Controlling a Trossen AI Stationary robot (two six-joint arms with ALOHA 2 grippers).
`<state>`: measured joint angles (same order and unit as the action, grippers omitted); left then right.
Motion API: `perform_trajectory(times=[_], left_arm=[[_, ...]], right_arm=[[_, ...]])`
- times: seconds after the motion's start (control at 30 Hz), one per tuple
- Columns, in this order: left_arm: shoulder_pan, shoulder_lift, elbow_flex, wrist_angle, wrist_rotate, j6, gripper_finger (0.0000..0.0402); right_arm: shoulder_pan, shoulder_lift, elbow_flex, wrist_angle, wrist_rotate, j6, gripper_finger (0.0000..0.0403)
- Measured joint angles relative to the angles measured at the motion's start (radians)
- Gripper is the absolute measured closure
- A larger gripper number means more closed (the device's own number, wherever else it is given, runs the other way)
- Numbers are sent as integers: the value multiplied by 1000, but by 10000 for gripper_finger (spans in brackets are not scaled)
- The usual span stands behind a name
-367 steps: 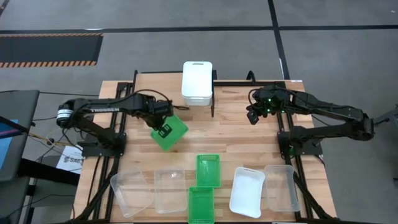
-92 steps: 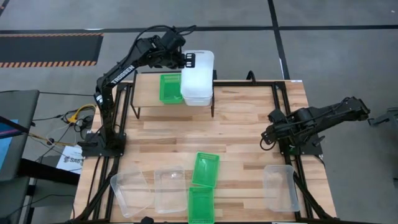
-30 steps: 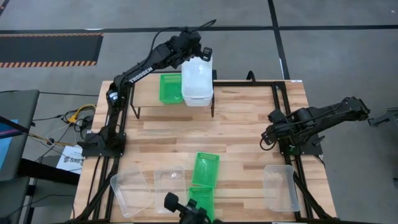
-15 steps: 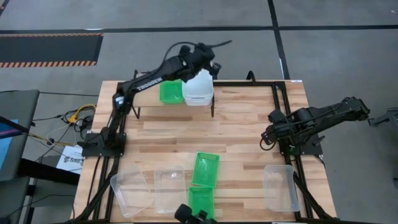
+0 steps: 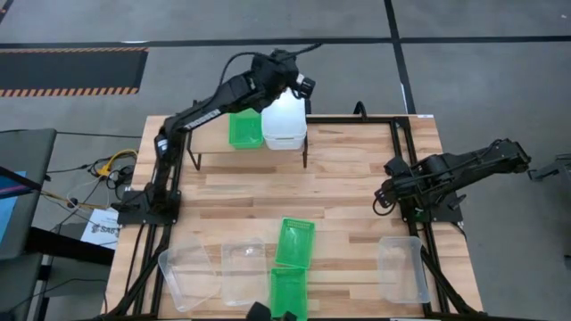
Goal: Stack baskets on shelf by color
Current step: Stack the white bin on top of the white bins on the shelf
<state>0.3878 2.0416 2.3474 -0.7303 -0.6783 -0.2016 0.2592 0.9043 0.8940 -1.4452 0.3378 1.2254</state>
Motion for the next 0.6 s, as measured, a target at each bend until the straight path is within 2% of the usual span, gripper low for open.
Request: perform_trajectory(times=[0.1,0.2,0.33,0.5,0.6], left_arm=[[-10,2,-2,37,-104,81,401],[10,21,-14,68,-121,103,401],[70,66,-62,43,-74,62,401],[141,75,-110,-18,99,-68,401],[145,73,-98,-58,107,-76,401]], right_arm=[[0,0,0,1,0,-3,351],[0,0,0,-1,1,-4,351],[0,0,0,-1,1,-4,351],[0,0,0,0,-2,-4,351],[0,0,0,-1,-9,-4,351]])
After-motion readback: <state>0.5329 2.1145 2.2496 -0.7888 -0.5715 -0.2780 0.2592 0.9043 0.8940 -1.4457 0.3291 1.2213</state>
